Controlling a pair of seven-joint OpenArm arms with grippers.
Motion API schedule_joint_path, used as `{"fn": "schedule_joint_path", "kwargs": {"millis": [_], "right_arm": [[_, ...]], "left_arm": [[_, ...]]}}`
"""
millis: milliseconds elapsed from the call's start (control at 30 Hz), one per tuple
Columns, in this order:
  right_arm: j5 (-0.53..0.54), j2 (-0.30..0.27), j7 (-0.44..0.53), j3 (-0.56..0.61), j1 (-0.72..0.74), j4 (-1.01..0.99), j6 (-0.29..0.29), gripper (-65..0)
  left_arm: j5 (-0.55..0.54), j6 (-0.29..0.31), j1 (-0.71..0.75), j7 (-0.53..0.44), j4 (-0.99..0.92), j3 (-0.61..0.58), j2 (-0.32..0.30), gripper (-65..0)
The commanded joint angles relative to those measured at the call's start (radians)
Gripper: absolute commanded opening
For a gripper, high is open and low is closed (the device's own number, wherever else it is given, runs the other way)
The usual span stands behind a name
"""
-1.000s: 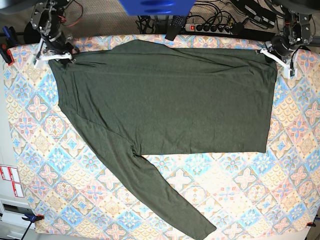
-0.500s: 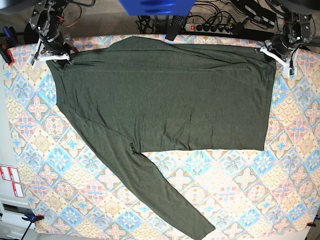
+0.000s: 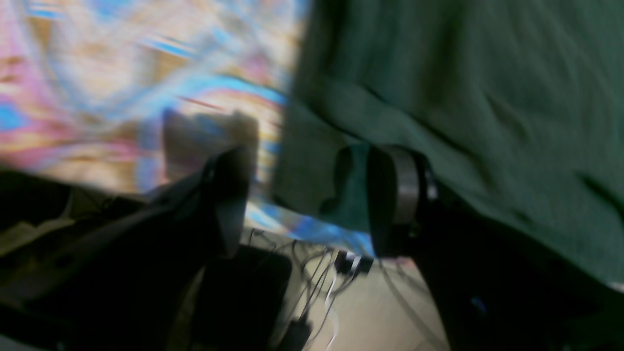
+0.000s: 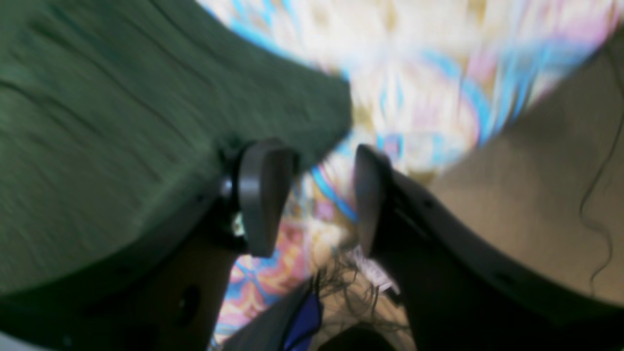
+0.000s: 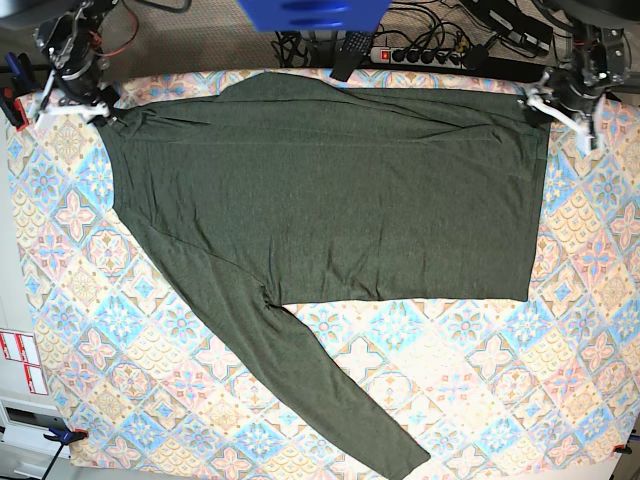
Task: Fold the T-shirt properly
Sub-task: 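Release the shoulders and grasp the shirt's side edges lower down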
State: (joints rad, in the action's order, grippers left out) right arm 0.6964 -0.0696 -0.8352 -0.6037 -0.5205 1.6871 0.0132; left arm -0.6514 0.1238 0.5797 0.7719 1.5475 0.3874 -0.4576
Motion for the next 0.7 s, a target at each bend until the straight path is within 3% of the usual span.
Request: {"fn": "schedule_joint_path", "kwargs": {"millis": [0, 200, 300, 567, 667], "right_arm": [[0.009, -0.016, 0.014, -0.009, -0.003, 0.031, -0.006, -39.5], [0.01, -0.016, 0.012, -0.003, 0.046, 0.083, -0.006, -39.5], [0.01, -0.02, -0.04, -0.003, 0.099, 0.087, -0.006, -39.5], [0.006, -0.02, -0.132, 0.02, 0.276, 0.077, -0.006, -39.5], [-0.073, -0.02, -0.129, 0.086, 0.303, 0.06, -0.008, -39.5]], "left_arm": [[-0.012, -0.002, 0.001, -0.013, 0.018, 0.026, -0.013, -26.0], [-0.018, -0.003, -0.028, -0.004, 0.13, 0.094, -0.016, -25.9], [-0.018, -0.003, -0.043, -0.004, 0.163, 0.117, -0.016, -25.9], [0.068, -0.003, -0.303, 0.096, 0.107, 0.112, -0.008, -25.9], [0.123, -0.002, -0.422, 0.12, 0.032, 0.06, 0.007, -25.9]]}}
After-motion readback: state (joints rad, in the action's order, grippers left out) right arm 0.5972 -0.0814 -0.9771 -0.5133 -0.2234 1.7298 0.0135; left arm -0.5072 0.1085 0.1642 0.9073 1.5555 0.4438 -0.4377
